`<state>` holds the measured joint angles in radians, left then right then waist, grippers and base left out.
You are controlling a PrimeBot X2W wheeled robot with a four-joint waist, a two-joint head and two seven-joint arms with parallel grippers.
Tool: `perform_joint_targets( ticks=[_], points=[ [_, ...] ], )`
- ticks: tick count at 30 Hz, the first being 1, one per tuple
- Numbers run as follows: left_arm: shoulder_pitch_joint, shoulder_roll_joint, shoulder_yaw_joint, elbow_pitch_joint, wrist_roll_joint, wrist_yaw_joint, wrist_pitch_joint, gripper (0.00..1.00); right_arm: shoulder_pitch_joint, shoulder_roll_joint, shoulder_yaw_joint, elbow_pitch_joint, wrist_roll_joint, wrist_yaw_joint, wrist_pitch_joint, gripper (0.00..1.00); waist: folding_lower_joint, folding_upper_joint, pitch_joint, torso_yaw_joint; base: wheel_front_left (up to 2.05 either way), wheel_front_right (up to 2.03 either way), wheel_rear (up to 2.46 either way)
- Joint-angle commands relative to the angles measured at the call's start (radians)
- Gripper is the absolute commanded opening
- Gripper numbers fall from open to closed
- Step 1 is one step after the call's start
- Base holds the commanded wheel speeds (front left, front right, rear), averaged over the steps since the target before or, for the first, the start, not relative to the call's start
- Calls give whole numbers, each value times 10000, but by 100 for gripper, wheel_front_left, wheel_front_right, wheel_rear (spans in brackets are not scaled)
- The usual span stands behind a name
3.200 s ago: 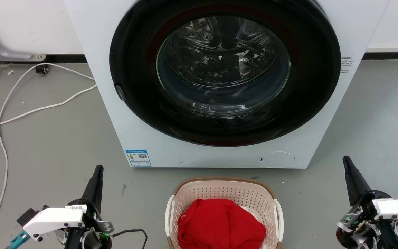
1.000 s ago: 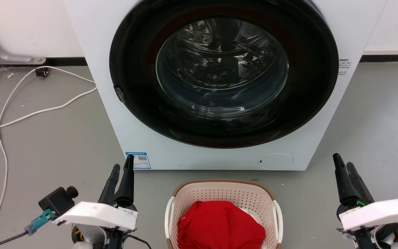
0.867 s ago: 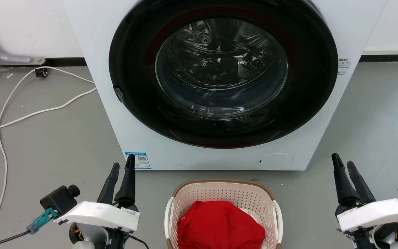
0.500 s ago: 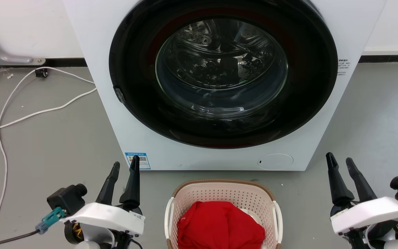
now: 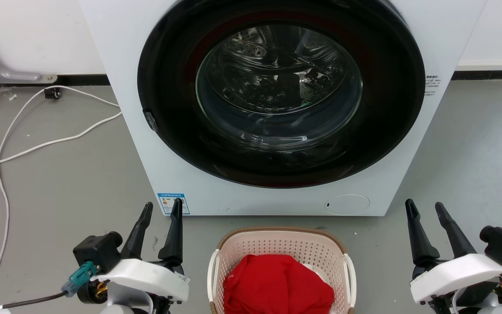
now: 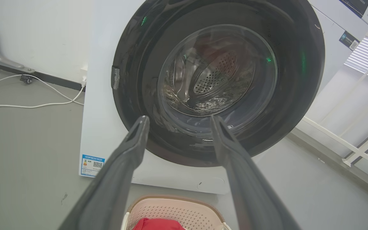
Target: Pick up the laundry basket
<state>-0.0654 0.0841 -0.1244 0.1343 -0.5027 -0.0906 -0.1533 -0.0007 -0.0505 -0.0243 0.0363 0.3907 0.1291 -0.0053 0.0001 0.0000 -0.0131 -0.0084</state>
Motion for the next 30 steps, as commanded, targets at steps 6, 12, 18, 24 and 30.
perform_joint_targets(
  ticks=[6, 12, 18, 24, 30],
  points=[
    [-4, 140, -170, -147, 924, 120, -225, 100, 52, -9, 18, -180, -864, 18, -121, 100, -1, 0, -4, 1, 0, 0, 0],
    [26, 187, -257, -197, 1419, 193, -339, 100, 100, -8, 39, -232, -1318, 19, -169, 100, -1, 0, -19, 4, 0, 0, 0],
    [61, 204, -390, -220, 1906, 202, -470, 100, 136, -6, 55, -291, -1811, 19, -239, 100, -1, 0, -37, -7, 0, 0, 0],
    [69, 224, -511, -241, 2387, 230, -600, 100, 191, -4, 36, -308, -2210, 21, -374, 100, -1, 0, -61, -11, 0, 0, 0],
    [128, 238, -584, -230, 2812, 269, -732, 100, 231, -2, 24, -321, -2619, 22, -482, 100, -1, 0, -88, 2, 0, 0, 0]
  ],
)
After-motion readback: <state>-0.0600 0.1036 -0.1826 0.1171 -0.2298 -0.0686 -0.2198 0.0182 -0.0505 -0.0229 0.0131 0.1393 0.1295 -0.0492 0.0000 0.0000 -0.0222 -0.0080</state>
